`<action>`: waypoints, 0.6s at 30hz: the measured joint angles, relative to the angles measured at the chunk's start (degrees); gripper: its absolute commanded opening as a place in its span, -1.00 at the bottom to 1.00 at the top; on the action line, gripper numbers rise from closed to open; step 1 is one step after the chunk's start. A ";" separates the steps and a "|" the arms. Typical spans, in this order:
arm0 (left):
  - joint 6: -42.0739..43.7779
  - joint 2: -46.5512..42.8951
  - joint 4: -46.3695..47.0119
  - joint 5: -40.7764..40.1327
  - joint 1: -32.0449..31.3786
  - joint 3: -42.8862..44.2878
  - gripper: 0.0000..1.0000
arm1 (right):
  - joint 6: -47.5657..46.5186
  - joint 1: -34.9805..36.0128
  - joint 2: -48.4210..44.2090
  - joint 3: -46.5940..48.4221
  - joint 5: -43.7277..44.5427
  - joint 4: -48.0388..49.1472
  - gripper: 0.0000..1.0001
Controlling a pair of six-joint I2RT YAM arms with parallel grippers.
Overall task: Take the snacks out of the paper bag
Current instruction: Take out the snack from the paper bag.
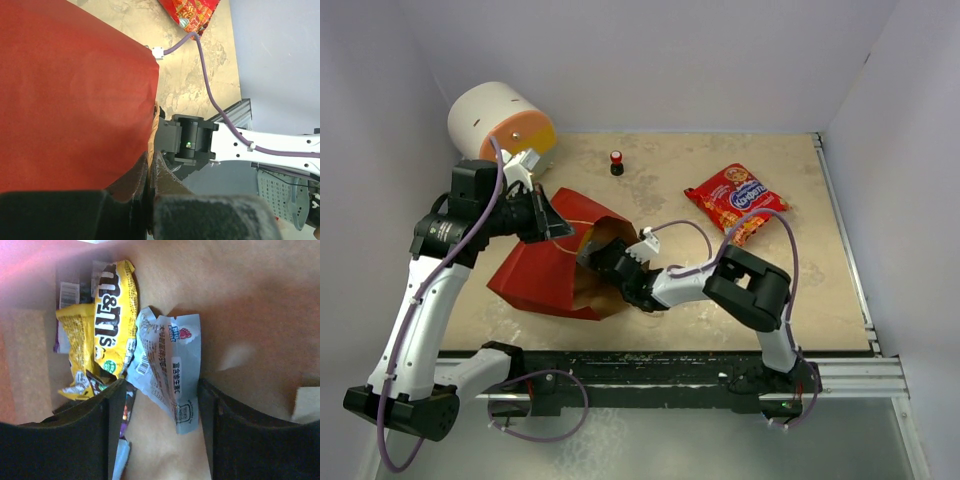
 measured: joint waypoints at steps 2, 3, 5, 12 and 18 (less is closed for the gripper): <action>0.00 0.00 -0.02 0.09 0.00 -0.09 -1.00 | 1.25 0.00 1.88 2.25 0.72 -0.44 0.02; 0.02 0.00 -0.09 0.11 0.00 -0.11 -1.00 | 1.95 -0.02 2.91 3.34 1.07 -0.48 -0.07; 0.15 -0.02 -0.15 0.11 0.00 -0.11 -1.00 | 2.86 -0.02 4.15 4.24 2.01 -0.35 -0.36; 0.39 -0.37 -1.18 0.02 0.00 -0.11 -1.00 | 3.10 -0.72 5.68 5.31 2.03 -2.29 -1.00; 0.79 -1.27 -1.40 -1.07 0.00 -0.11 -1.00 | -7.06 -1.01 -3.41 0.44 -2.82 -2.71 -1.00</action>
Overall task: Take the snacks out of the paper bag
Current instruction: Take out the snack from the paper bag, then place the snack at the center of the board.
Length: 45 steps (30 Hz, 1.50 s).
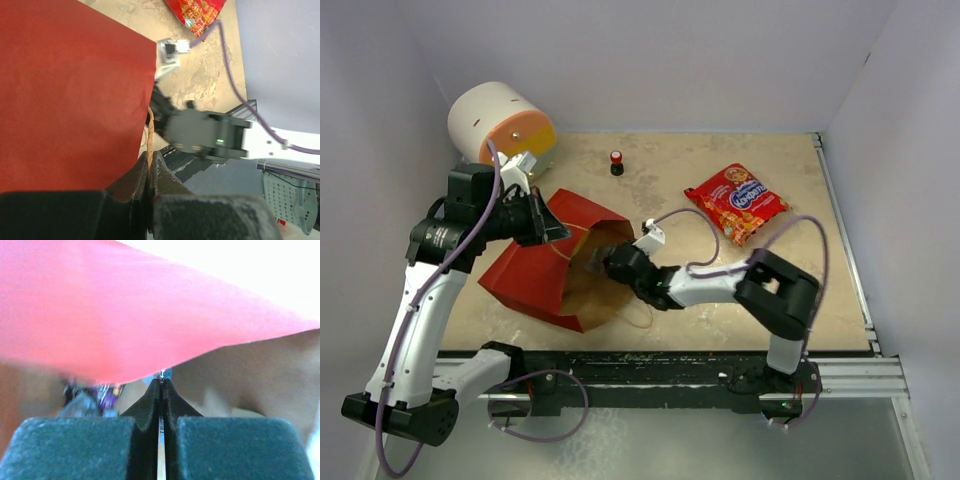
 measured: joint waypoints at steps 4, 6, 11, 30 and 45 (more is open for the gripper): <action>-0.02 -0.85 0.11 -1.55 0.00 0.00 -1.00 | -6.95 0.00 -12.96 -6.75 -7.72 -2.29 -1.00; -0.02 -1.16 0.35 -2.40 0.00 0.00 -1.00 | -10.73 -0.15 -17.46 -6.99 -12.46 -5.07 -1.00; -0.09 -1.66 2.19 -4.39 0.00 -1.03 -1.00 | -20.87 -0.20 -29.40 -9.29 -23.02 -15.04 -1.00; 0.00 -0.96 3.50 -8.61 0.00 -2.86 -1.00 | -31.71 -20.02 -51.74 -2.64 -9.33 -60.26 -1.00; -0.28 -1.11 3.19 -8.61 0.00 -2.89 -1.00 | -17.77 -30.69 -26.67 -3.28 -19.93 -29.33 -1.00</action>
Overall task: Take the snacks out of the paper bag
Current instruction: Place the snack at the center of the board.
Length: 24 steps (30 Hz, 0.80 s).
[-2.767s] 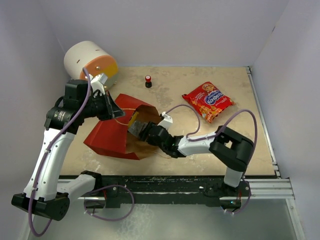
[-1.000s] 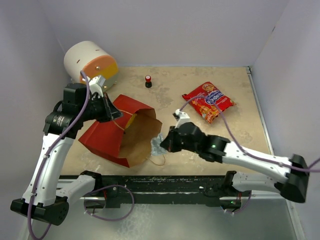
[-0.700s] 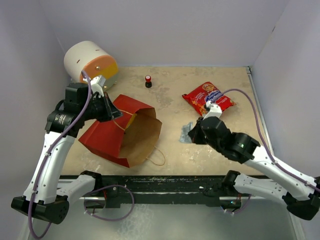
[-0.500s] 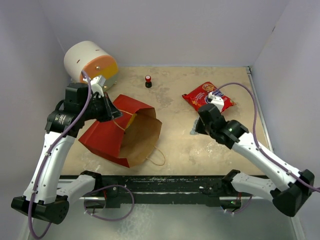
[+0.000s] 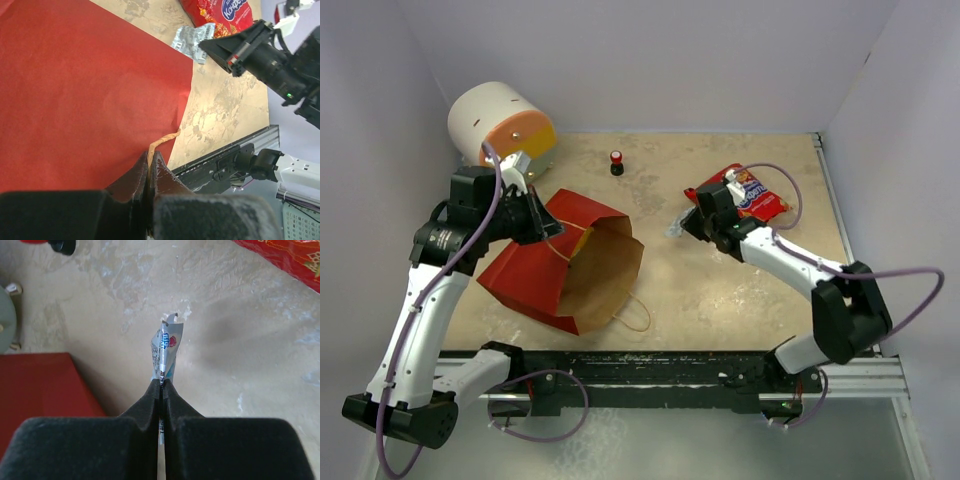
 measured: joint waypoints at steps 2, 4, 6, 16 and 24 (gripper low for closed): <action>-0.55 -0.04 0.02 -0.02 0.00 0.00 -1.00 | 2.36 -0.46 3.15 0.00 0.15 2.80 -1.00; -0.87 -0.07 0.04 -0.04 0.00 0.00 -1.00 | 4.35 -1.01 5.81 0.00 0.52 5.27 -1.00; -0.92 -0.07 0.07 -0.04 0.00 0.02 -1.00 | 5.73 -1.46 7.96 0.00 0.59 7.78 -1.00; -0.83 -0.02 -0.31 -0.31 0.00 0.98 -1.00 | 9.33 -3.23 13.31 -5.03 2.51 18.23 -0.86; -0.83 0.00 -0.74 -0.13 0.00 1.38 -1.00 | 8.28 -5.03 15.06 -11.19 2.05 24.70 -0.21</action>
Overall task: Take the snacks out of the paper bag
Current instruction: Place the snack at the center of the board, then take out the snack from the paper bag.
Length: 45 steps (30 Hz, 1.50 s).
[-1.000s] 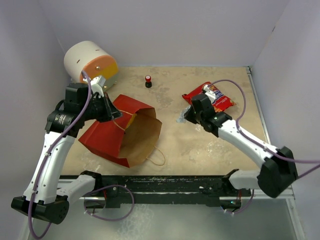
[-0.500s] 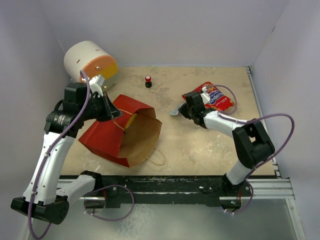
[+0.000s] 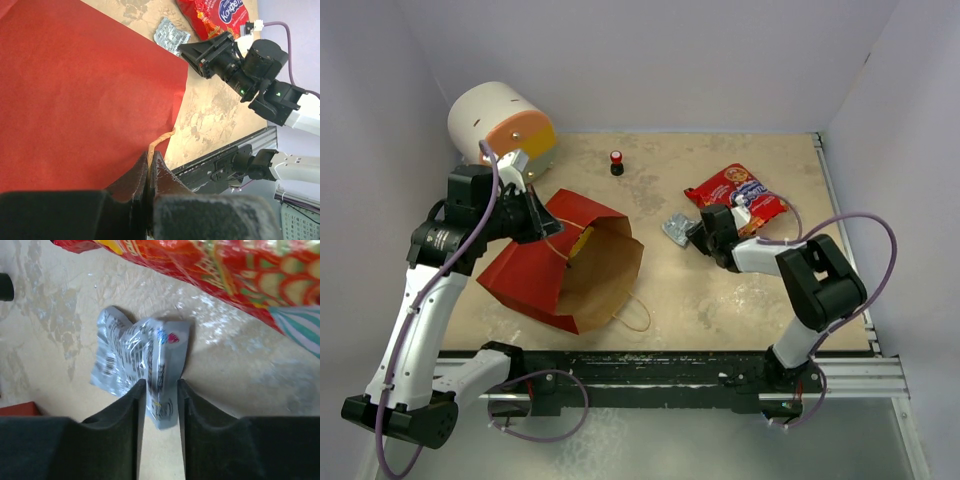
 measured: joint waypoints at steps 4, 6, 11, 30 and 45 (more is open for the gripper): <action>0.00 0.09 0.00 0.15 0.00 0.02 -1.00 | -2.12 -0.55 -5.64 -4.17 -2.69 -0.57 0.10; 0.00 0.22 0.00 0.17 0.00 0.02 -1.00 | -4.31 -0.61 -10.38 -6.32 -4.15 -2.10 0.15; 0.00 0.55 0.07 0.17 0.00 0.02 -1.00 | -12.33 -0.52 -28.72 -12.70 -8.39 -4.90 0.23; 3.10 2.62 -1.64 -1.20 0.02 4.66 -1.00 | -25.31 31.39 -24.74 -13.03 -8.63 10.10 0.40; 5.46 2.97 -6.58 -4.11 0.00 5.07 -1.00 | -28.89 45.59 6.64 5.38 6.12 36.09 0.36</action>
